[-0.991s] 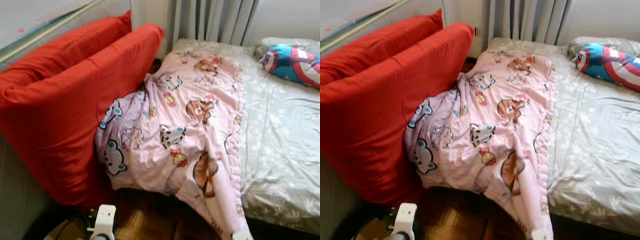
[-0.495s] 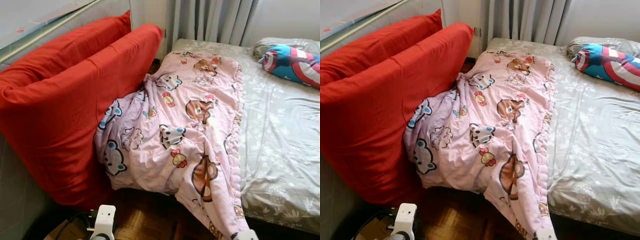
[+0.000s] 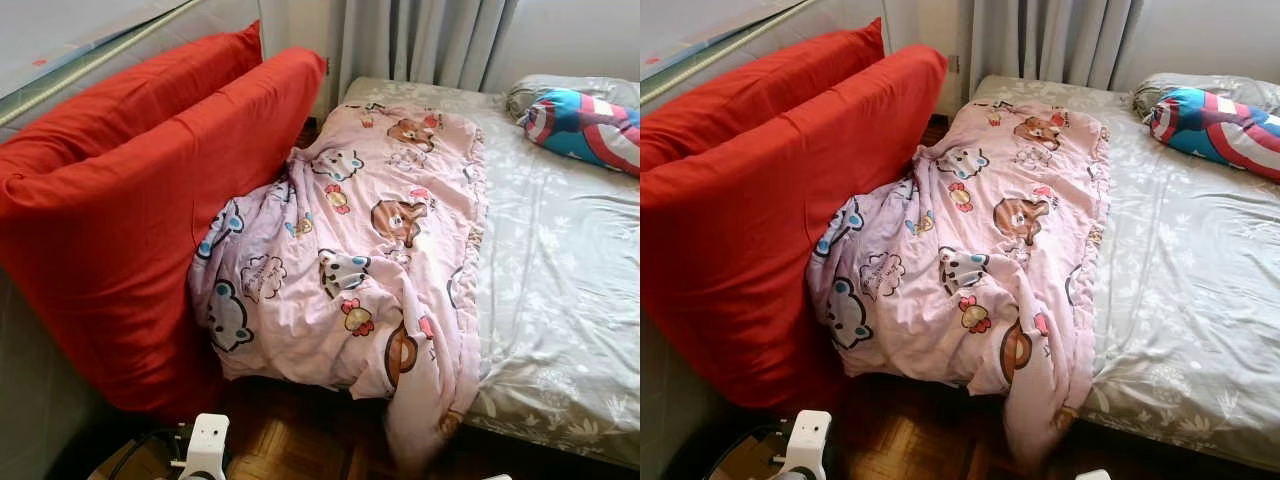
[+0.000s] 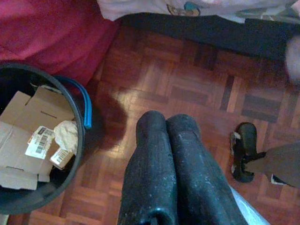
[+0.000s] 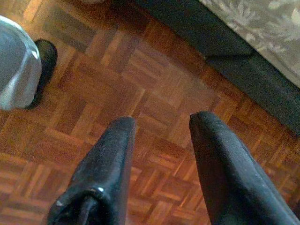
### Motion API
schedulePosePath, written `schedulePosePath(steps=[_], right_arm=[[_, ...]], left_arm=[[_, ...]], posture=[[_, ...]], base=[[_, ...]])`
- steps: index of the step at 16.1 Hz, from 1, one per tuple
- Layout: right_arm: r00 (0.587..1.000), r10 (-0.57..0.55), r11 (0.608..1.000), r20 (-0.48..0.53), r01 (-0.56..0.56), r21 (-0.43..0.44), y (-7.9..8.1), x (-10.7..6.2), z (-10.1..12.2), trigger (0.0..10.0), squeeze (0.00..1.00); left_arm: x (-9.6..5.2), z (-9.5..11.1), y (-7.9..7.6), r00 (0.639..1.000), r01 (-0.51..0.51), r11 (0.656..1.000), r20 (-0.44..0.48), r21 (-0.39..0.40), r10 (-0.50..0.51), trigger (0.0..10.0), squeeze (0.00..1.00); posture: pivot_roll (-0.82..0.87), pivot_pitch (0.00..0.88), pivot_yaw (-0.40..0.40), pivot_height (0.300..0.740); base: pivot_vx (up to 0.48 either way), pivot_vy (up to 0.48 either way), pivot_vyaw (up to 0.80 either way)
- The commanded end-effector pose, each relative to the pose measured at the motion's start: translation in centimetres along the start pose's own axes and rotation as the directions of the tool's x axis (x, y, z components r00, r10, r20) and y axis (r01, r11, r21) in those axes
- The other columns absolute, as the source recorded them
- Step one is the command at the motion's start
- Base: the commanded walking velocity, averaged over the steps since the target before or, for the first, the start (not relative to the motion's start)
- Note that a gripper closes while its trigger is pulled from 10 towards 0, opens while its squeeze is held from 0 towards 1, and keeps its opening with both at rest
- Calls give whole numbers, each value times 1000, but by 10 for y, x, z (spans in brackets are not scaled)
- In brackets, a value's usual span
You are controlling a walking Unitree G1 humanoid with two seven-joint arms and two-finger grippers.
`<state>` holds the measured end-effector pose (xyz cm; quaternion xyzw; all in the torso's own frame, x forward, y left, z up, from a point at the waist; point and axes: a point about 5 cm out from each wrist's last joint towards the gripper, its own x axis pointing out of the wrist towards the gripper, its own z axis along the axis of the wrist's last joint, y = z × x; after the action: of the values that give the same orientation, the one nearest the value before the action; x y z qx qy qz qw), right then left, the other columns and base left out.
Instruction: Clean up the room
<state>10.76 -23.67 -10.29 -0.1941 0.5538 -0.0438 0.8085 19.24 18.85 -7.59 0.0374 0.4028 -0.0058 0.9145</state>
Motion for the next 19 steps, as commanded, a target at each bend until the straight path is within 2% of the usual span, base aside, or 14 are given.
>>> schedulePosePath(steps=[1, 3, 4, 5, 6, 9, 11, 12, 13, 18, 19], right_arm=[[1000, -17, 1000, 12, 17, 7, -5, 0, -2, 10000, 1000], [998, -7, 1000, 68, 5, 25, -4, 0, 8, 10000, 1000], [987, 12, 997, 158, -23, 69, -2, 0, 24, 10000, 1000], [981, 23, 997, 194, -38, 74, -1, 0, 32, 10000, 588], [965, 55, 992, 258, -82, 97, 3, -1, 49, 10000, 0], [937, 116, 967, 330, -183, 178, 6, -1, 75, 10000, 0], [932, 126, 964, 339, -196, 178, 7, -2, 84, 10000, 0], [934, 147, 970, 326, -201, 139, 11, -2, 92, 10000, 0], [936, 150, 970, 318, -201, 133, 13, -1, 94, 10000, 0], [940, 143, 941, 310, -226, 252, 31, -4, 94, 10000, 0], [944, 161, 945, 289, -232, 232, 36, -4, 90, 10000, 0]], left_arm=[[-2, -7, 3, 999, -3, 1000, -33, 11, 4, 10000, 0], [-2, -8, 4, 999, -4, 1000, -36, 12, 4, 10000, 0], [-2, -8, 4, 999, -4, 1000, -38, 12, 5, 10000, 0], [-2, -9, 4, 999, -5, 1000, -41, 12, 5, 10000, 0], [-2, -10, 4, 999, -7, 1000, -45, 10, 8, 10000, 0], [-3, -13, 4, 998, -7, 1000, -59, 11, 8, 10000, 0], [-3, -14, 4, 998, -11, 1000, -66, 9, 11, 10000, 0], [-4, -16, 6, 997, -16, 1000, -76, 9, 16, 10000, 0], [-4, -16, 7, 997, -17, 1000, -78, 9, 18, 10000, 0], [-5, -19, 10, 995, -25, 1000, -95, 13, 26, 10000, 0], [-5, -20, 9, 995, -23, 1000, -100, 13, 25, 10000, 0]], posture=[[-52, 98, -23, 740], [-54, 98, -23, 740], [-53, 96, -22, 740], [-53, 95, -22, 740], [-60, 91, -19, 740], [-63, 79, -14, 740], [-62, 69, -13, 740], [-57, 63, -13, 740], [-48, 57, -16, 740], [-42, 41, -6, 740], [-44, 40, -5, 740]], base=[[0, 0, 0], [0, 0, 0], [0, 0, 0], [0, 0, 0], [0, 0, 0], [0, 0, 0], [0, 0, 0], [0, 0, 0], [0, 0, 0], [0, 0, 0], [0, 0, 0]])
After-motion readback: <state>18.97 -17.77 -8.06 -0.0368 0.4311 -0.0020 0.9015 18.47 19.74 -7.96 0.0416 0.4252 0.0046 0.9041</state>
